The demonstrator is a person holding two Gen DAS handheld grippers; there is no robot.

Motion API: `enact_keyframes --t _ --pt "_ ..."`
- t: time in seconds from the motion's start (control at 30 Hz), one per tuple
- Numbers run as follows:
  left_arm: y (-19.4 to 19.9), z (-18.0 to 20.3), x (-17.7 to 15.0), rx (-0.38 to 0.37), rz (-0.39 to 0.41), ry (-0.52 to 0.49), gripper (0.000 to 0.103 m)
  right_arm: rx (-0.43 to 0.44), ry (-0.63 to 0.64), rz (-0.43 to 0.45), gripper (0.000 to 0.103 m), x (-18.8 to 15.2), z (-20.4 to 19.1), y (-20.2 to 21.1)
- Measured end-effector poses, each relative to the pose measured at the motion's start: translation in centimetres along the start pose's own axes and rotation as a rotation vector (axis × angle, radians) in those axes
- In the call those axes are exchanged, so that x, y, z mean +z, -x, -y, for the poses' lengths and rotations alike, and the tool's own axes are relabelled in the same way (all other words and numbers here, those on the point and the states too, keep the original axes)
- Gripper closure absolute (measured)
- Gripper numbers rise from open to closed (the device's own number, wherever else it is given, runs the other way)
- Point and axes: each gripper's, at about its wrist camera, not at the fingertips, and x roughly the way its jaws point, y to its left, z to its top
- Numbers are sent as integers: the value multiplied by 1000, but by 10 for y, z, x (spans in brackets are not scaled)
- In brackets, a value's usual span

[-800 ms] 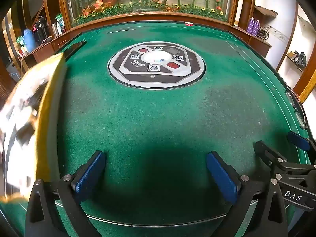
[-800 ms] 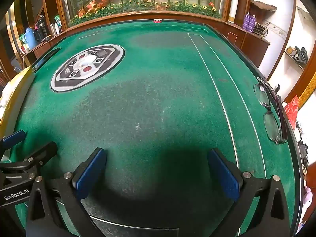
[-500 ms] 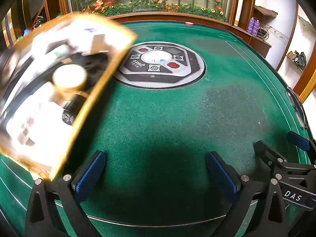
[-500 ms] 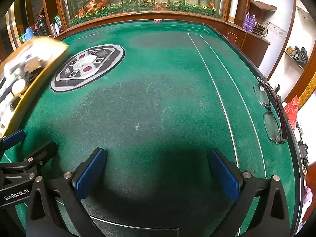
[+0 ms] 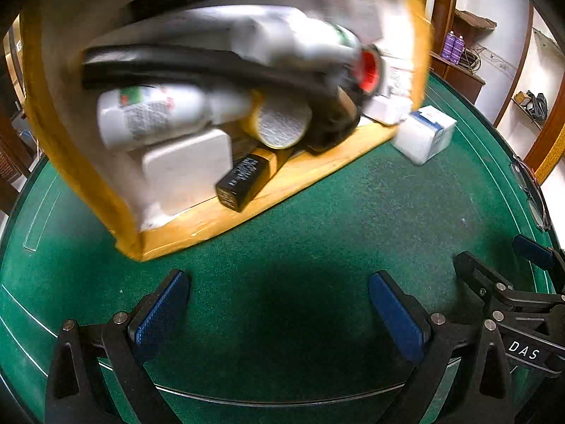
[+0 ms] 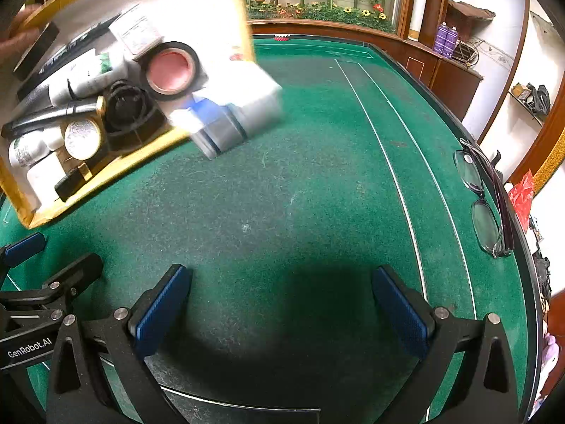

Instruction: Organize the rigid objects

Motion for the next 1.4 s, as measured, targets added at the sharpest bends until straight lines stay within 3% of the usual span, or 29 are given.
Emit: enact_keyframes --t 1.4 --pt "6 -19 -5 -2 27 8 0 1 -1 -5 0 1 -1 -5"
